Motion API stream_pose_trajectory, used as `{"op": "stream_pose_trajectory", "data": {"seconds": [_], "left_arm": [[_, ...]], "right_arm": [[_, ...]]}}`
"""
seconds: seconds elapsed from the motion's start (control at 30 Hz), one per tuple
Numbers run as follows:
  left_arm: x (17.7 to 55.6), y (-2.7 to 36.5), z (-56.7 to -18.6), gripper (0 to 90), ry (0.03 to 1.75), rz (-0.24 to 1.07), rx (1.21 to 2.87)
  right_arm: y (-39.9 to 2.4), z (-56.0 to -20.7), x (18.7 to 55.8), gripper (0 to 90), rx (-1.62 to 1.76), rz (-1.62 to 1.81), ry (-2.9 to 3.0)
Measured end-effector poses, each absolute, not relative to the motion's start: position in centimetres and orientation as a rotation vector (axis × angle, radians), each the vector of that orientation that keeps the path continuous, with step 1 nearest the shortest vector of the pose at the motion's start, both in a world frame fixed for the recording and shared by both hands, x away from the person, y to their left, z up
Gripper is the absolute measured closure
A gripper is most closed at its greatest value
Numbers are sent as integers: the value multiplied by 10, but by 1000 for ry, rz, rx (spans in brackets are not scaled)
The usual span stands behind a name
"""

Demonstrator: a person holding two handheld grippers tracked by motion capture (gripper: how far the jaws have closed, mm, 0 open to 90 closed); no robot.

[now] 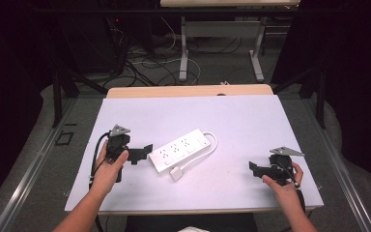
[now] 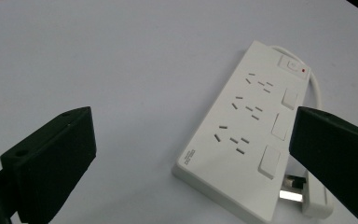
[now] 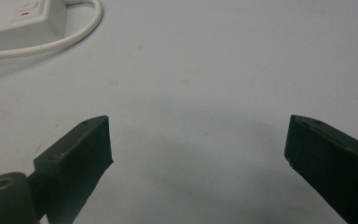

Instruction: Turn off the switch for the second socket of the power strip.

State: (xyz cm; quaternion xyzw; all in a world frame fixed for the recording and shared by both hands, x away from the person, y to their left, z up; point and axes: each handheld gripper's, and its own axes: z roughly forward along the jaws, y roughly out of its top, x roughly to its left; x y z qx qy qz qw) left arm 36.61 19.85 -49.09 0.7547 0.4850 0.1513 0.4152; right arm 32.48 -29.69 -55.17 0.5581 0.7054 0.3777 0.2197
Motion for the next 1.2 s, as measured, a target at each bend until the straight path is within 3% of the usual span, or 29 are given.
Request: {"op": "stream_pose_trajectory", "data": {"seconds": [1.2], "left_arm": [[344, 250, -532, 7, 1350, 400, 1777]], "right_arm": [[-296, -552, 325, 70, 1551, 1041, 1954]]}}
